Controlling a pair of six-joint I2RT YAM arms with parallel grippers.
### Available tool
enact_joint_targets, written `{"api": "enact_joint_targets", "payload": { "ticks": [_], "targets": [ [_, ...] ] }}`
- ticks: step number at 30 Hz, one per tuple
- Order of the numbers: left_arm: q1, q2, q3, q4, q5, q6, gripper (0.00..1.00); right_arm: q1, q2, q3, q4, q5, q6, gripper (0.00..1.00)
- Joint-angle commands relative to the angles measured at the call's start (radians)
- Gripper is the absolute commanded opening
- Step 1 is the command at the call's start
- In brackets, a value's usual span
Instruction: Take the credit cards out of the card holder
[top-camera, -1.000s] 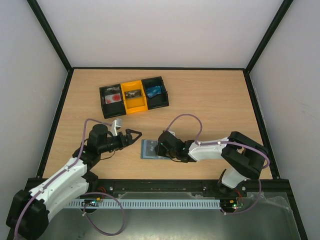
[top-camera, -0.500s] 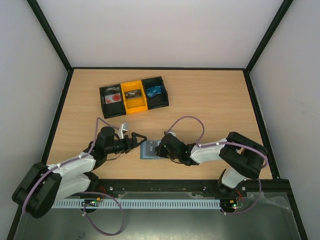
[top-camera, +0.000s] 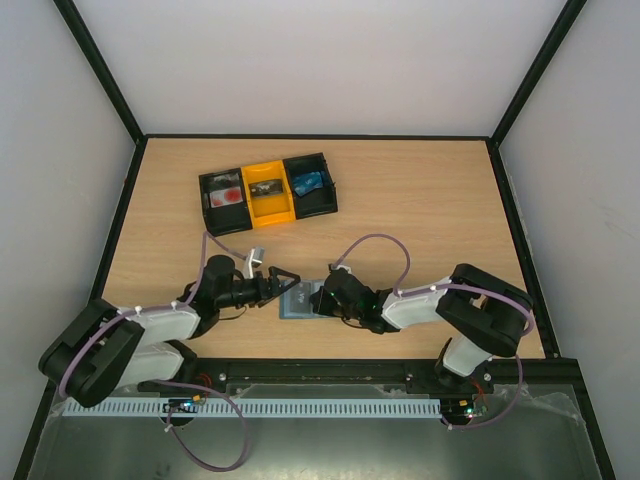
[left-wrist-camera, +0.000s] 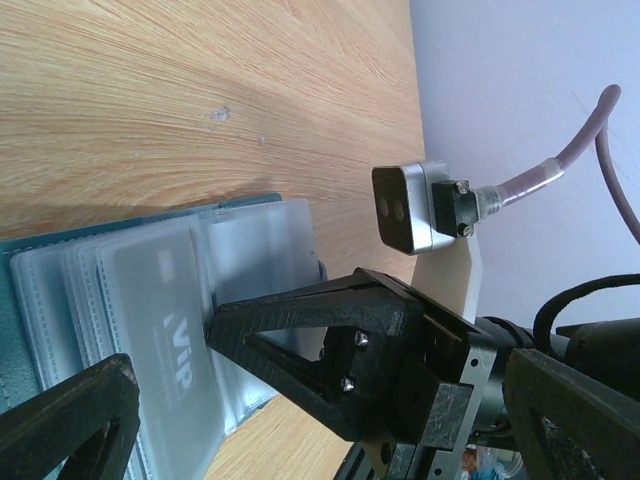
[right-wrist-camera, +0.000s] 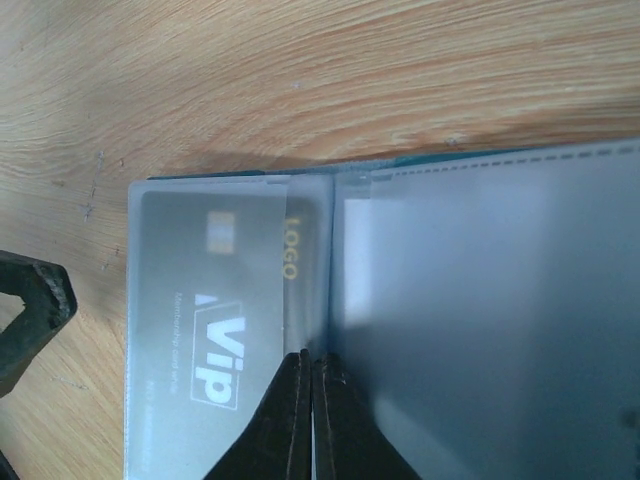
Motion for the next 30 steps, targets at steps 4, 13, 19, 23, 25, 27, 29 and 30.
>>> {"api": "enact_joint_targets", "payload": {
  "ticks": [4, 13, 19, 23, 25, 27, 29, 30],
  "targets": [
    [-0.010, 0.074, 0.018, 0.133, 0.051, 0.001, 1.00, 0.007, 0.039, -0.031, -0.031, -0.012, 0.008, 0.02],
    [-0.021, 0.168, -0.001, 0.232, 0.063, -0.024, 1.00, 0.008, 0.035, -0.034, -0.034, -0.009, 0.004, 0.02],
    [-0.022, 0.152, 0.000, 0.212, 0.074, -0.014, 1.00, 0.007, 0.056, -0.030, -0.023, -0.015, 0.003, 0.02],
    [-0.024, 0.098, -0.002, 0.111, 0.035, 0.031, 1.00, 0.007, 0.062, -0.028, -0.021, -0.016, 0.004, 0.02],
    [-0.023, 0.071, -0.002, 0.055, 0.011, 0.056, 1.00, 0.007, 0.061, -0.027, -0.023, -0.016, 0.003, 0.02],
    [-0.024, 0.048, 0.003, 0.021, 0.001, 0.078, 1.00, 0.006, 0.060, -0.027, -0.023, -0.016, 0.002, 0.02],
    [-0.023, 0.041, 0.011, -0.003, -0.001, 0.093, 1.00, 0.008, 0.060, -0.027, -0.024, -0.013, 0.004, 0.02],
    [-0.024, 0.039, 0.017, -0.015, -0.005, 0.100, 1.00, 0.007, 0.060, -0.028, -0.024, -0.013, 0.004, 0.02]
  ]
}}
